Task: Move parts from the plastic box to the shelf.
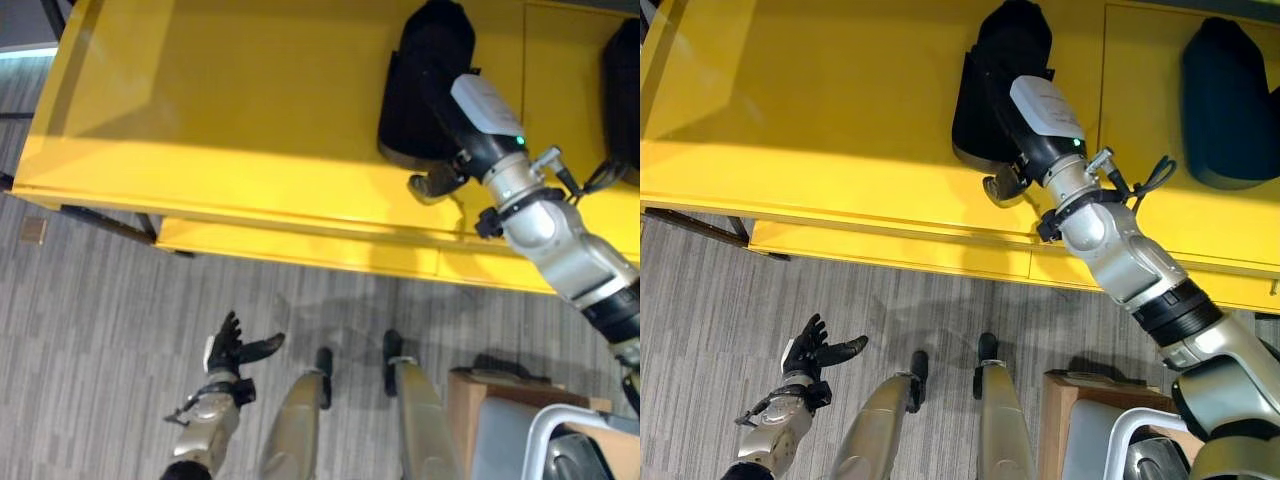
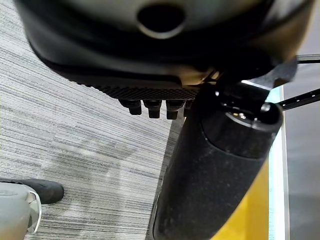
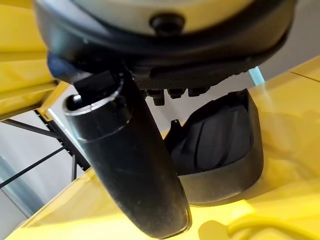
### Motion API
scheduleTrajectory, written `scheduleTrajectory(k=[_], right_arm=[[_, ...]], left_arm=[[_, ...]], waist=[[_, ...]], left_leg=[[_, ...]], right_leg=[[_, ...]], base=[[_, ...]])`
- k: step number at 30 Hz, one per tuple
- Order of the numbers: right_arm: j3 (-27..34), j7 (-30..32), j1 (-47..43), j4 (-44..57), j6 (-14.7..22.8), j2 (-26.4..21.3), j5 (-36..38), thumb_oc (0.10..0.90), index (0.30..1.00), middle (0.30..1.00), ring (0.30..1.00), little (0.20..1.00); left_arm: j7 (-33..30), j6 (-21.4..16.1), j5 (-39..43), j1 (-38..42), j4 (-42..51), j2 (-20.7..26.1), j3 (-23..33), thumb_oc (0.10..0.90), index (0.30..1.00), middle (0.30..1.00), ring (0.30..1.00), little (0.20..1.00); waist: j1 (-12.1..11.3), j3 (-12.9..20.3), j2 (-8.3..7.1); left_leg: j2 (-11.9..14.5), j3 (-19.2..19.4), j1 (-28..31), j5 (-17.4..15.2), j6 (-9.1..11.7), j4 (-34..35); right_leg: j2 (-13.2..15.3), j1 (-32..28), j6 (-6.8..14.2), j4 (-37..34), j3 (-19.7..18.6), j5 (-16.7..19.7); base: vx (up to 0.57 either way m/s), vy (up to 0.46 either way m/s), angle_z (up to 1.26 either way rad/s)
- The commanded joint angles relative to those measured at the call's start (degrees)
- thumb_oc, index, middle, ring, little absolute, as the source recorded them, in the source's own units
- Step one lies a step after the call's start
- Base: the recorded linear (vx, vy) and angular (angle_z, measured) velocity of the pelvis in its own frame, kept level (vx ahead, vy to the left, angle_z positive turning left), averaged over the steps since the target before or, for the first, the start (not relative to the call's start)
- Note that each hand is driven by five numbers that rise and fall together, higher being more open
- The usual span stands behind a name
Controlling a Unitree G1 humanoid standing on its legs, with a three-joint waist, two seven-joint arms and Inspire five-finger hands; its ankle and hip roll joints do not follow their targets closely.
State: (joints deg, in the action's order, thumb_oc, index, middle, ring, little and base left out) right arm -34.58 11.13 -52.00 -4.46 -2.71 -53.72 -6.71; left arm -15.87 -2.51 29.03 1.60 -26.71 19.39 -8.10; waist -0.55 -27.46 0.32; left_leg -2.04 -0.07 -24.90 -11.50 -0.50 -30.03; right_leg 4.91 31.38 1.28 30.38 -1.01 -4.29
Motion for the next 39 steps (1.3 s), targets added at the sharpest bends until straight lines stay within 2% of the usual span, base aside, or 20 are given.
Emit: scheduleTrajectory(k=[1,7,12,16,20,26,27,28,29,34,39], right_arm=[[6.4,3.8,-2.8,6.9,4.8,-3.2,-1.9,0.9,1.0,1.0,1.0,1.0],[8.9,4.4,-1.9,11.7,6.2,-4.8,-1.9,0.9,1.0,1.0,1.0,1.0],[13.6,4.7,3.3,16.6,7.9,-3.9,-0.4,0.9,1.0,1.0,1.0,1.0],[18.7,5.1,10.7,19.9,9.0,-1.0,0.6,0.9,1.0,1.0,1.0,1.0],[24.3,5.3,20.8,23.0,10.5,4.2,2.4,0.9,1.0,1.0,1.0,1.0],[26.6,5.6,31.2,25.1,11.8,12.2,2.4,0.9,1.0,1.0,1.0,1.0],[26.7,5.6,31.2,25.1,11.7,12.2,2.4,0.9,1.0,1.0,1.0,1.0],[26.7,5.3,33.2,25.1,12.0,13.9,3.4,0.9,1.0,1.0,1.0,1.0],[26.5,4.8,39.0,23.9,12.5,17.2,5.1,0.9,1.0,1.0,1.0,1.0],[27.4,5.3,44.3,22.5,11.9,18.0,3.1,0.9,1.0,1.0,1.0,1.0],[30.4,5.1,50.4,19.9,12.6,21.0,8.6,0.9,1.0,1.0,1.0,1.0]], left_arm=[[-1.4,-2.6,0.3,-3.8,4.3,4.1,2.7,0.9,1.0,1.0,1.0,1.0],[-1.6,-2.6,0.1,-3.7,4.0,3.9,3.2,0.9,1.0,1.0,1.0,1.0],[-1.9,-2.3,0.0,-3.7,3.6,3.3,3.6,0.9,1.0,1.0,1.0,1.0],[-2.6,-2.3,0.2,-4.1,5.3,2.6,4.3,0.9,1.0,1.0,1.0,1.0],[-3.1,-2.2,0.2,-5.0,6.9,1.6,4.8,0.9,1.0,1.0,1.0,1.0],[-3.7,-2.2,-0.4,-5.7,7.3,0.1,5.0,0.9,1.0,1.0,1.0,1.0],[-3.7,-2.2,-0.4,-5.7,7.3,0.1,5.0,0.9,1.0,1.0,1.0,1.0],[-3.7,-2.3,-0.5,-6.0,7.9,-0.2,4.7,0.9,1.0,1.0,1.0,1.0],[-3.9,-2.7,-1.3,-6.5,9.9,-0.7,4.6,0.9,1.0,1.0,1.0,1.0],[-5.5,-3.2,-3.4,-7.8,12.4,-0.8,6.0,0.9,1.0,1.0,1.0,1.0],[-5.6,-4.8,-2.0,-10.6,16.8,-1.7,8.5,0.9,1.0,1.0,1.0,1.0]], waist=[[-0.3,3.9,-1.29],[0.0,4.1,-1.47],[0.8,4.3,-1.39],[1.2,4.4,-1.33],[1.7,4.7,-1.11],[2.5,5.2,-0.75],[2.5,5.4,-0.77],[2.7,5.3,-0.75],[3.0,5.7,-0.66],[3.2,6.5,-0.58],[3.1,7.3,-0.47]], left_leg=[[0.4,1.6,-0.3,1.4,0.3,0.9],[0.4,1.7,-0.1,1.4,0.4,0.9],[0.4,1.8,-0.1,1.5,0.3,1.0],[0.4,1.9,0.2,1.6,0.3,1.5],[0.4,1.7,0.6,1.9,0.3,2.2],[0.5,1.5,1.9,2.3,0.4,3.8],[0.5,1.5,1.8,2.6,0.4,4.0],[0.5,1.4,2.2,2.4,0.5,4.0],[0.6,1.1,3.1,2.9,0.6,5.1],[0.6,0.5,4.0,3.8,0.9,6.7],[0.6,-0.6,6.3,4.1,1.1,8.4]], right_leg=[[-1.0,-4.3,-0.4,3.4,-2.8,-8.0],[-1.0,-4.4,-0.3,3.1,-2.9,-7.9],[-1.1,-4.4,-0.2,2.8,-3.1,-7.7],[-1.2,-4.8,-0.2,2.4,-2.9,-7.6],[-1.2,-5.5,-0.1,1.7,-2.7,-7.4],[-1.2,-6.6,0.1,0.7,-2.6,-7.5],[-1.2,-6.5,0.1,0.5,-2.6,-7.2],[-1.1,-6.9,0.1,0.5,-2.6,-7.5],[-1.0,-7.9,0.2,-0.5,-2.2,-7.4],[-0.7,-9.1,0.4,-1.9,-1.5,-7.0],[-0.5,-11.4,0.7,-3.3,-0.6,-7.2]], base=[[0.0,0.0,0.0],[0.0,0.0,-0.02],[0.0,0.0,-0.01],[0.0,0.0,0.0],[0.0,-0.001,-0.01],[0.01,-0.003,-0.04],[0.02,-0.01,-0.06],[0.02,-0.03,-0.08],[0.02,-0.03,-0.04],[0.01,-0.015,0.01],[0.03,-0.031,0.11]])
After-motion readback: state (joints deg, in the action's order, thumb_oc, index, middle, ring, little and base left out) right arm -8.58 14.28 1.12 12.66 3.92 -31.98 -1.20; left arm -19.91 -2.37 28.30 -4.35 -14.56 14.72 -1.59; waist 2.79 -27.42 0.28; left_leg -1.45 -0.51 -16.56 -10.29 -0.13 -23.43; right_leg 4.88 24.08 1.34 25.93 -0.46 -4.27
